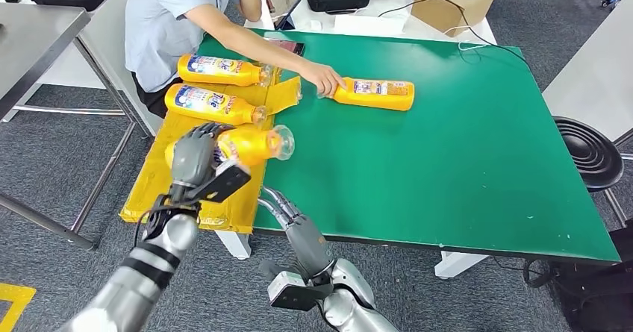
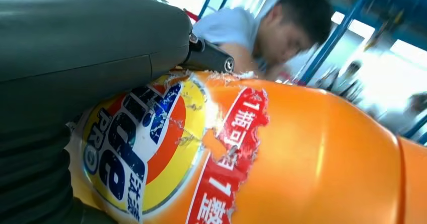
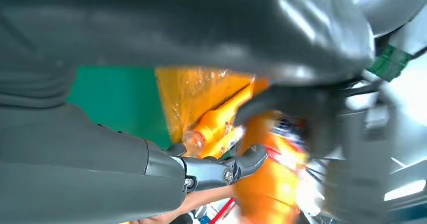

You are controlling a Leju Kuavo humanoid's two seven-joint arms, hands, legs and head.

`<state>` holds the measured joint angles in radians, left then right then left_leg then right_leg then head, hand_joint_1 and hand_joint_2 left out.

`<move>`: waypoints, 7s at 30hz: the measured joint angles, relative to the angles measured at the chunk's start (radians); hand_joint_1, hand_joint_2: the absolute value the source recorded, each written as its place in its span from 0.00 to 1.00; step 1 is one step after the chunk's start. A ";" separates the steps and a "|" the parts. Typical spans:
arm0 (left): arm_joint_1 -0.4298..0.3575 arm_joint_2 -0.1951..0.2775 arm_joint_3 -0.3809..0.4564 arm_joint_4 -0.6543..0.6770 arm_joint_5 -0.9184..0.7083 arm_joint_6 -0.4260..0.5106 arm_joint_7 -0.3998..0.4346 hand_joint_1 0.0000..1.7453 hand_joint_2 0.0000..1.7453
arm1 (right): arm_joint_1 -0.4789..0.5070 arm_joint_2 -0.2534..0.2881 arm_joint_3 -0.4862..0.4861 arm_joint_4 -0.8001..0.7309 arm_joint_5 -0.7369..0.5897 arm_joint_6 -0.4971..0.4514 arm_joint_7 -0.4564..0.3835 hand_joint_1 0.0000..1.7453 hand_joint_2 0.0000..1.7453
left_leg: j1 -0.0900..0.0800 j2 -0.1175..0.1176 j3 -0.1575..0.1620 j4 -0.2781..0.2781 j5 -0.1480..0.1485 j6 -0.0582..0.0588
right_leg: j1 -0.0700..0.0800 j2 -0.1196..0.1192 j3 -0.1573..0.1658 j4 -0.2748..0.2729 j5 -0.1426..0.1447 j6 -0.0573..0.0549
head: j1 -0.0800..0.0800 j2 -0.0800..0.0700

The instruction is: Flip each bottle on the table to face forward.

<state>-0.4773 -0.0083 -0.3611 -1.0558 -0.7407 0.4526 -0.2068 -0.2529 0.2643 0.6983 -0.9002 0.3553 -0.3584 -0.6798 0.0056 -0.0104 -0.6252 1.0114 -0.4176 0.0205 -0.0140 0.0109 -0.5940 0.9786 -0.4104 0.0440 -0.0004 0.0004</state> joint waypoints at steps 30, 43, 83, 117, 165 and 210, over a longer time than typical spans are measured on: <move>-0.314 -0.023 0.005 0.661 -0.088 -0.312 0.211 0.27 1.00 | -0.031 0.037 0.056 0.054 -0.070 0.045 -0.001 0.00 0.00 | 0.000 0.001 0.000 0.000 0.000 -0.001 | 0.000 0.000 0.000 0.002 0.000 0.000 | 0.000 0.000; -0.309 -0.045 0.126 0.671 0.125 -0.458 -0.009 0.00 1.00 | -0.032 0.036 0.074 0.061 -0.134 0.012 -0.001 0.00 0.00 | 0.000 0.000 0.001 0.000 0.000 -0.001 | 0.000 0.000 0.000 0.003 0.000 0.000 | 0.000 0.000; 0.372 -0.125 0.303 -0.467 1.064 -0.472 -0.299 0.00 1.00 | 0.043 -0.054 -0.169 -0.046 0.402 -0.332 0.167 0.00 1.00 | 0.000 0.000 -0.001 0.000 -0.001 -0.001 | 0.000 0.000 -0.003 0.001 -0.001 0.000 | 0.000 0.000; 0.410 -0.124 0.138 -0.579 0.841 -0.390 -0.323 0.00 1.00 | -0.208 -0.162 -0.559 0.343 0.753 -0.312 0.550 0.00 1.00 | -0.001 0.000 -0.001 0.000 0.000 -0.001 | 0.000 0.000 -0.002 0.001 0.000 0.000 | 0.000 0.000; 0.190 -0.140 0.004 -0.245 1.226 -0.463 0.030 0.00 1.00 | -0.271 -0.153 -0.587 0.464 0.263 -0.147 0.005 1.00 1.00 | -0.001 0.001 0.004 0.001 0.000 -0.001 | 0.000 0.000 0.002 0.002 0.000 0.000 | -0.001 0.000; 0.352 -0.110 -0.126 -0.311 1.127 -0.533 -0.149 0.00 1.00 | -0.108 -0.030 -0.121 0.100 0.032 0.000 0.043 1.00 1.00 | -0.001 -0.002 -0.004 0.000 0.000 -0.001 | 0.000 -0.001 -0.005 0.003 -0.001 0.000 | 0.000 0.000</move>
<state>-0.1249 -0.1185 -0.4867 -1.3673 0.3861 -0.0805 -0.3555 -0.3613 0.2346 0.5770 -0.8001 0.3873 -0.3579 -0.6370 0.0049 -0.0122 -0.6289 1.0117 -0.4174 0.0193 -0.0144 0.0100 -0.5989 0.9821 -0.4115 0.0437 -0.0009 0.0004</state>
